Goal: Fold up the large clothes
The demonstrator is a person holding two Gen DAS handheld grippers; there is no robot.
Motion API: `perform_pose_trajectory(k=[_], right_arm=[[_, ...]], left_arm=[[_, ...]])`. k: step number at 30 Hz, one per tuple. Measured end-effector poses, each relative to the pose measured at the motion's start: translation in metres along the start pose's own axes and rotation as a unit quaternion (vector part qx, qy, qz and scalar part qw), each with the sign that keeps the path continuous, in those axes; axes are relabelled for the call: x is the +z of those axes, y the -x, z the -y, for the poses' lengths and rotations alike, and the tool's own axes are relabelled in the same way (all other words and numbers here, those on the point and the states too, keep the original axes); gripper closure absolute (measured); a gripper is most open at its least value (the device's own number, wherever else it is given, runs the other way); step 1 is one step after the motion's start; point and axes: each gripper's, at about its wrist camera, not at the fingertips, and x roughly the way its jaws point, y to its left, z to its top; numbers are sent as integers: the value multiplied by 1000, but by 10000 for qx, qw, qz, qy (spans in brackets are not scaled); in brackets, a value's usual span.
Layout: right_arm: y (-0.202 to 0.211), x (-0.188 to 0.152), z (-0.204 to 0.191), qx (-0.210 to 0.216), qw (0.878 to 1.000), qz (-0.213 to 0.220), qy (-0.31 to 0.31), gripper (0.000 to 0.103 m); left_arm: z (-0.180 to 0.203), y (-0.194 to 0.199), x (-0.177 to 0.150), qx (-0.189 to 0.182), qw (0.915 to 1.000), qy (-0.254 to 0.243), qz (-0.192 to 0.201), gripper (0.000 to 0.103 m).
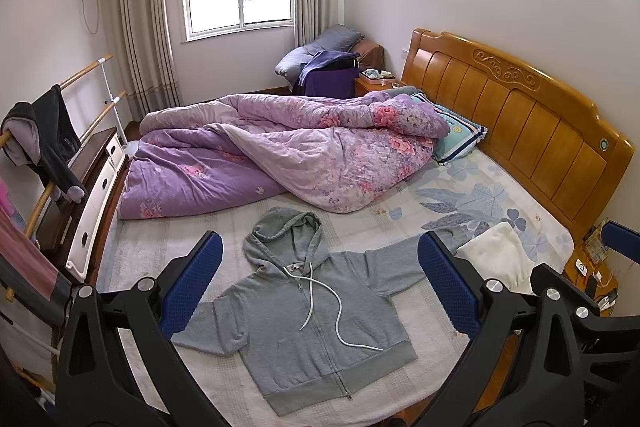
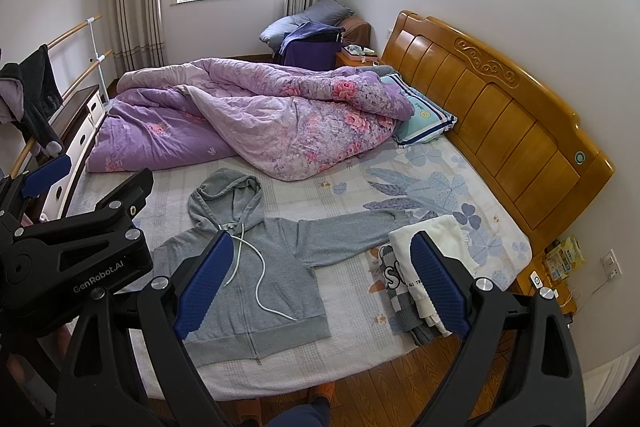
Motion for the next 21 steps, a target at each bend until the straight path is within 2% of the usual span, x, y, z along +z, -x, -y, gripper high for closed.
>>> perform_pose_trajectory(k=[21], right_arm=[[0, 2, -1, 2, 10000, -14, 0, 16]], left_arm=[[-6, 3, -4, 7, 10000, -26, -15, 5]])
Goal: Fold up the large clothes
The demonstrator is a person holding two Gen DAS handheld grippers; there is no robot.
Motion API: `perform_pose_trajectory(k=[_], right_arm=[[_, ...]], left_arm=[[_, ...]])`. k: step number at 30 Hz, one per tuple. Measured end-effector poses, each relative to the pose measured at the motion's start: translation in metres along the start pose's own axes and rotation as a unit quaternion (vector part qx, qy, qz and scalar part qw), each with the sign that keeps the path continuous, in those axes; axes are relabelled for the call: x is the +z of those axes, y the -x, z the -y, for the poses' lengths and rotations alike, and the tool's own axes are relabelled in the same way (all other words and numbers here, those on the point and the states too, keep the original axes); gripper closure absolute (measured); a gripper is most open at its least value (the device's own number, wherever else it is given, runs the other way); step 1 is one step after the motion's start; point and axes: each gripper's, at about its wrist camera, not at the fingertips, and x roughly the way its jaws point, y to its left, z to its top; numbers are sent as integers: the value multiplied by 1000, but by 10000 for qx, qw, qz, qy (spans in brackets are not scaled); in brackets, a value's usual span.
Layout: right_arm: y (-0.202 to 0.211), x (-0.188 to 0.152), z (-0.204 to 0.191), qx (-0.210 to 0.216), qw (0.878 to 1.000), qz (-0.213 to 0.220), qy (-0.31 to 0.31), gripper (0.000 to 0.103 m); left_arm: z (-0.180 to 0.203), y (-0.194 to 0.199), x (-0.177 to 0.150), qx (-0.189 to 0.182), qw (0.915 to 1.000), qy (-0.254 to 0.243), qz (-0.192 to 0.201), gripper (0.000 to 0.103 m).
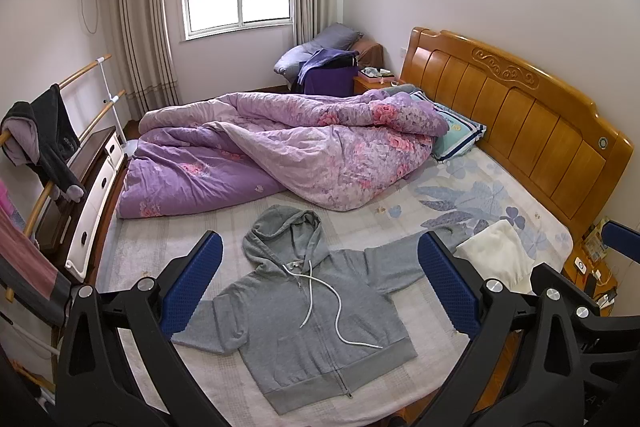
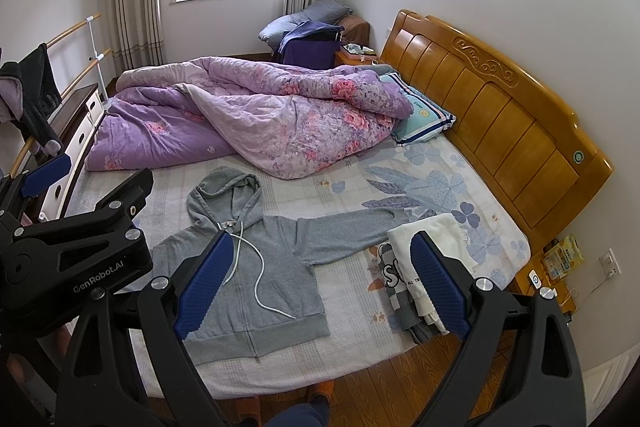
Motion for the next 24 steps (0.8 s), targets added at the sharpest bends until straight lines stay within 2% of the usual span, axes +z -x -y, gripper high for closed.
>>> perform_pose_trajectory(k=[18, 24], right_arm=[[-5, 2, 0, -10, 10000, -9, 10, 16], [-10, -7, 5, -12, 10000, -93, 24, 16]], left_arm=[[5, 2, 2, 7, 10000, -8, -15, 5], [13, -7, 1, -10, 9999, 5, -100, 5]])
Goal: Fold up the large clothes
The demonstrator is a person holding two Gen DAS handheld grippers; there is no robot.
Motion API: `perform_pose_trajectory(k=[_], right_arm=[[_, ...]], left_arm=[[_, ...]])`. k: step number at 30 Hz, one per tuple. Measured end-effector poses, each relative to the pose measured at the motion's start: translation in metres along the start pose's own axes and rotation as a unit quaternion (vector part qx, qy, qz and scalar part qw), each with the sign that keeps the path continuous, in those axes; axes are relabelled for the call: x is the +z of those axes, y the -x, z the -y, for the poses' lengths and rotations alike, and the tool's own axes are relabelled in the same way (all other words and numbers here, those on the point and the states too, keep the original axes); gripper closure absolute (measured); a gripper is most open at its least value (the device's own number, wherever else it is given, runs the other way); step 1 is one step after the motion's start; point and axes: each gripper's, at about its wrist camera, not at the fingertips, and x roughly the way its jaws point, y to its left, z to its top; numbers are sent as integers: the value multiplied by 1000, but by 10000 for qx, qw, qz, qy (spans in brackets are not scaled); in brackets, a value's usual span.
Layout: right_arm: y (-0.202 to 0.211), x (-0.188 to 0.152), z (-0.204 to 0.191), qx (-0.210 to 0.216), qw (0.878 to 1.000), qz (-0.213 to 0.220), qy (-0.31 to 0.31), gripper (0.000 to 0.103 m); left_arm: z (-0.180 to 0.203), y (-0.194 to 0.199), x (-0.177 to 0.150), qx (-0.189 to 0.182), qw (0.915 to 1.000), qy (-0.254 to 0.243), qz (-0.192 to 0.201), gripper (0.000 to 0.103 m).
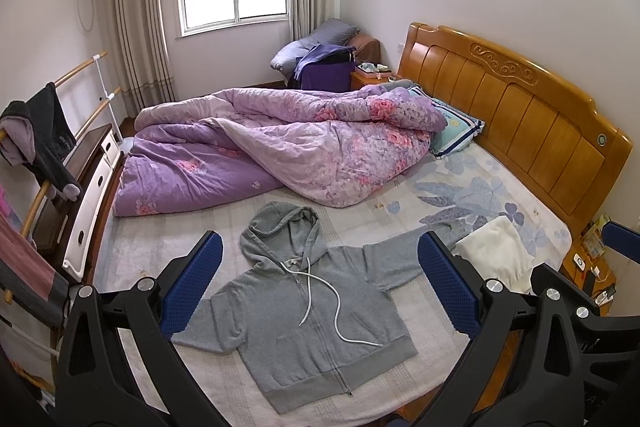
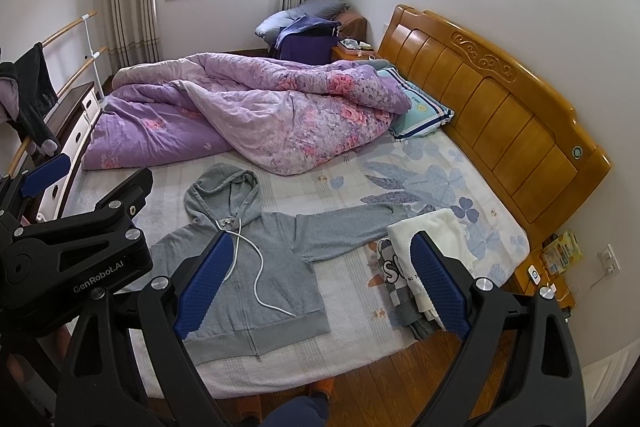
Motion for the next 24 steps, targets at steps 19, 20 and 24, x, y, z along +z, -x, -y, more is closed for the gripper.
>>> perform_pose_trajectory(k=[19, 20, 24], right_arm=[[-117, 51, 37, 794, 9937, -567, 558, 16], [-127, 56, 37, 810, 9930, -583, 630, 16], [-164, 71, 39, 1027, 9879, -742, 890, 16]], left_arm=[[38, -134, 29, 647, 9941, 344, -796, 5], [39, -141, 31, 659, 9935, 366, -847, 5], [40, -181, 35, 611, 9888, 682, -1178, 5]])
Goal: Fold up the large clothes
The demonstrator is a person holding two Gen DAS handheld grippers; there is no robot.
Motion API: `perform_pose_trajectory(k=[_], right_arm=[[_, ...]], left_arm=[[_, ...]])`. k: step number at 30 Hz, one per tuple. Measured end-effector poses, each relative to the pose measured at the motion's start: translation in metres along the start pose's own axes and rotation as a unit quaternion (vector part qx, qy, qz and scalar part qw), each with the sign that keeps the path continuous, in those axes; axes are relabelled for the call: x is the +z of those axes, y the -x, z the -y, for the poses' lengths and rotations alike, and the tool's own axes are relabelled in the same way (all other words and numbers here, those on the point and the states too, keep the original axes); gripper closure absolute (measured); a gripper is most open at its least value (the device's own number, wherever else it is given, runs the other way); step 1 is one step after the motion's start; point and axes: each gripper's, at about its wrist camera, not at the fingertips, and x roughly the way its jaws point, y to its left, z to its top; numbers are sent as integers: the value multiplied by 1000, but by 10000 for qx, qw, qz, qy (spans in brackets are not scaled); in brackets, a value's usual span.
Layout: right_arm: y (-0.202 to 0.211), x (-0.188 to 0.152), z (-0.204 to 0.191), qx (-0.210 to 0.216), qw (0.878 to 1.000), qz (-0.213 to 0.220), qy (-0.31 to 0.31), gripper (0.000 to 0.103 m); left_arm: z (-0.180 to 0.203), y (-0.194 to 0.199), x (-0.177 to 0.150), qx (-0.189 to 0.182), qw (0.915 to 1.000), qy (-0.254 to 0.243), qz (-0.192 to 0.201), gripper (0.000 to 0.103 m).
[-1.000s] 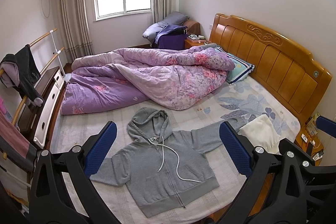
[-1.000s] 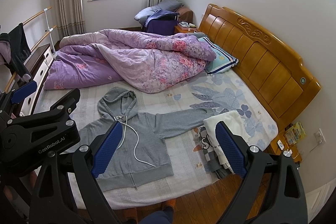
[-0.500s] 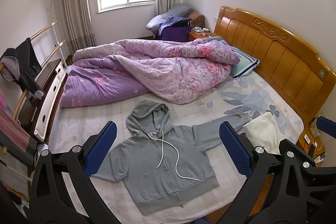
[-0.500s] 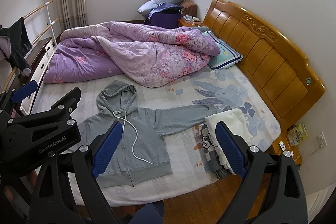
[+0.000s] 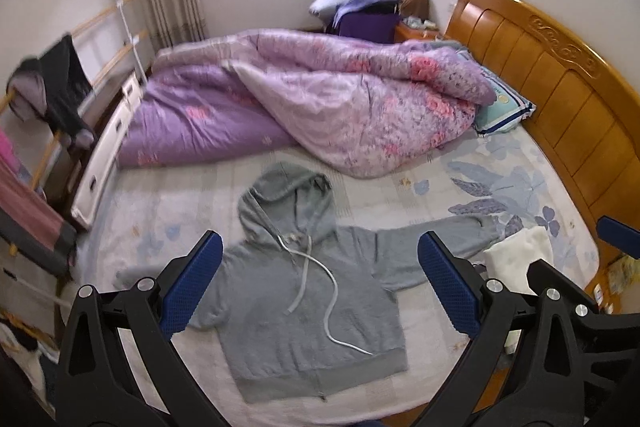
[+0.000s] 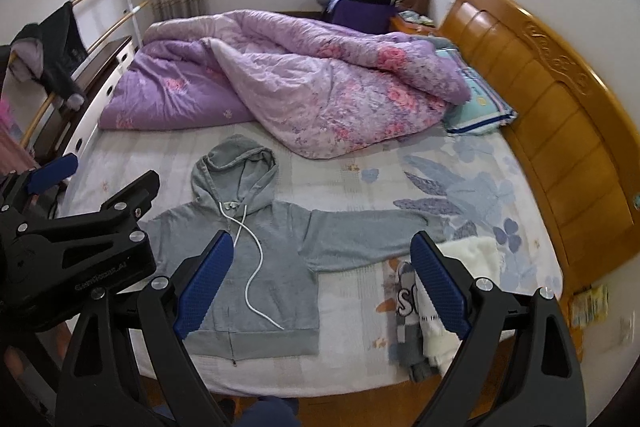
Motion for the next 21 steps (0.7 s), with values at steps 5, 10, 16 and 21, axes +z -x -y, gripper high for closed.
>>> perform_pose_trajectory(k=[5, 10, 16, 21], right_arm=[[-47, 12, -6, 280, 9983, -349, 369, 16], [-106, 11, -37, 585, 9932, -858, 531, 16], [-185, 2, -99, 904, 9828, -1441, 714, 16], [-246, -15, -156, 886, 9818, -1596, 517, 18]], left_arm=[[-22, -47, -8, -126, 9969, 502, -596, 5], [-76, -104, -37, -482, 9845, 1102, -1279, 5], [-176, -163, -101, -679, 9669, 1967, -1476, 5], [-281, -221, -156, -520, 9507, 2491, -1774, 5]])
